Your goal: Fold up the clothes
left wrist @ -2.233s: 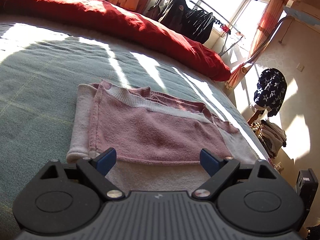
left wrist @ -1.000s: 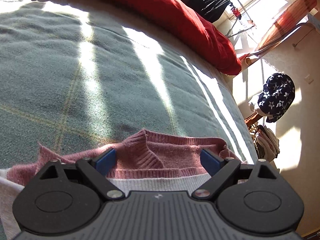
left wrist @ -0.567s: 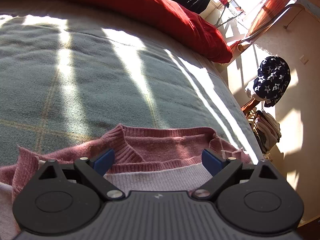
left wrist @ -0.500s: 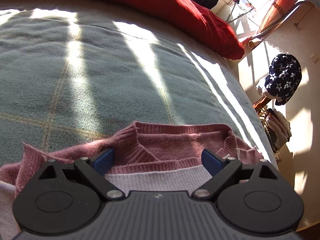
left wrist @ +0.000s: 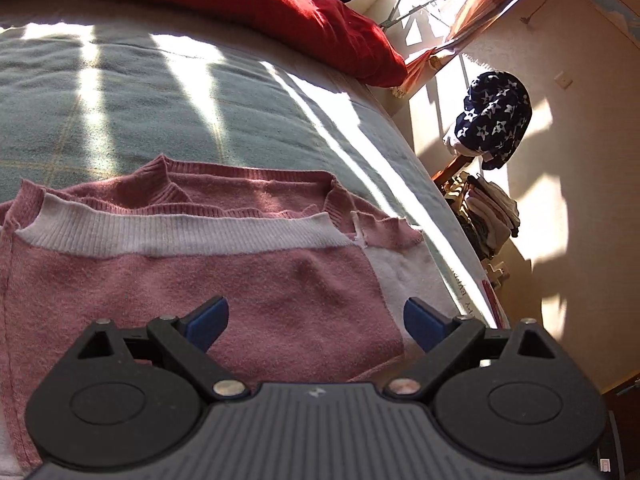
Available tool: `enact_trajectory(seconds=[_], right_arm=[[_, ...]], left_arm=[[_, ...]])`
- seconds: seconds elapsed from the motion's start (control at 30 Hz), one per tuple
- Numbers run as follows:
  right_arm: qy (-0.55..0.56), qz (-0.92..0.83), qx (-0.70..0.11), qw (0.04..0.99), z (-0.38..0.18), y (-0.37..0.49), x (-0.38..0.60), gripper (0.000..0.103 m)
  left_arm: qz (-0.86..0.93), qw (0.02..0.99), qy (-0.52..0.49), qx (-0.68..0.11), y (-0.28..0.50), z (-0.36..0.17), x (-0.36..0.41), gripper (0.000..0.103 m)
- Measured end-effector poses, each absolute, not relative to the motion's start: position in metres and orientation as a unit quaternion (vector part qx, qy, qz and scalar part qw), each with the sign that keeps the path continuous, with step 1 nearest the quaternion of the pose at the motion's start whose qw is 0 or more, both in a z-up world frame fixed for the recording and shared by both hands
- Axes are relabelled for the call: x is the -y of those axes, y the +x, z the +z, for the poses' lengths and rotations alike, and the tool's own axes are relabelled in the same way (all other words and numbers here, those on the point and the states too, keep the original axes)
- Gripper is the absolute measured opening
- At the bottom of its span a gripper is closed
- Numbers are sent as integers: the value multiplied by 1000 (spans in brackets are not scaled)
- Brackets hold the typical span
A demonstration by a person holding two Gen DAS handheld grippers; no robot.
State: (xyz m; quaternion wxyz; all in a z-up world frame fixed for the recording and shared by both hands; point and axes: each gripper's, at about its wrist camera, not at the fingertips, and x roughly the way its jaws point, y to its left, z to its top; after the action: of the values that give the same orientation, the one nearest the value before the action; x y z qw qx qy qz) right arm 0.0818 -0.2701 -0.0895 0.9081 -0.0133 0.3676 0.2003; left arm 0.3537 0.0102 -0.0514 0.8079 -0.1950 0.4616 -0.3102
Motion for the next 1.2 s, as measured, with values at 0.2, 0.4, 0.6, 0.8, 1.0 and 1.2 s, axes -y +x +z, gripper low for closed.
enact_trajectory(seconds=[0.2,0.4,0.6,0.8,1.0,1.2], right_arm=[[-3,196,-359,913,-85,71,283,103],[15,191,-360,913,-89,72,299,103],[38,188,-371,909,-101,82,315,103],[67,190,-369,907,-103,87,327,103],[66,193,-360,910,-97,81,325,103],[64,196,-351,913,-92,75,323,103]], left_arm=[[-334,789,-219,-468,354,-61,21,94],[-336,783,-229,-470,385,-74,49,94],[-309,795,-246,-460,424,-83,51,94],[-288,810,-226,-459,427,-70,56,94],[-323,803,-205,-457,384,-52,56,94],[-314,813,-170,-459,337,-49,41,95]])
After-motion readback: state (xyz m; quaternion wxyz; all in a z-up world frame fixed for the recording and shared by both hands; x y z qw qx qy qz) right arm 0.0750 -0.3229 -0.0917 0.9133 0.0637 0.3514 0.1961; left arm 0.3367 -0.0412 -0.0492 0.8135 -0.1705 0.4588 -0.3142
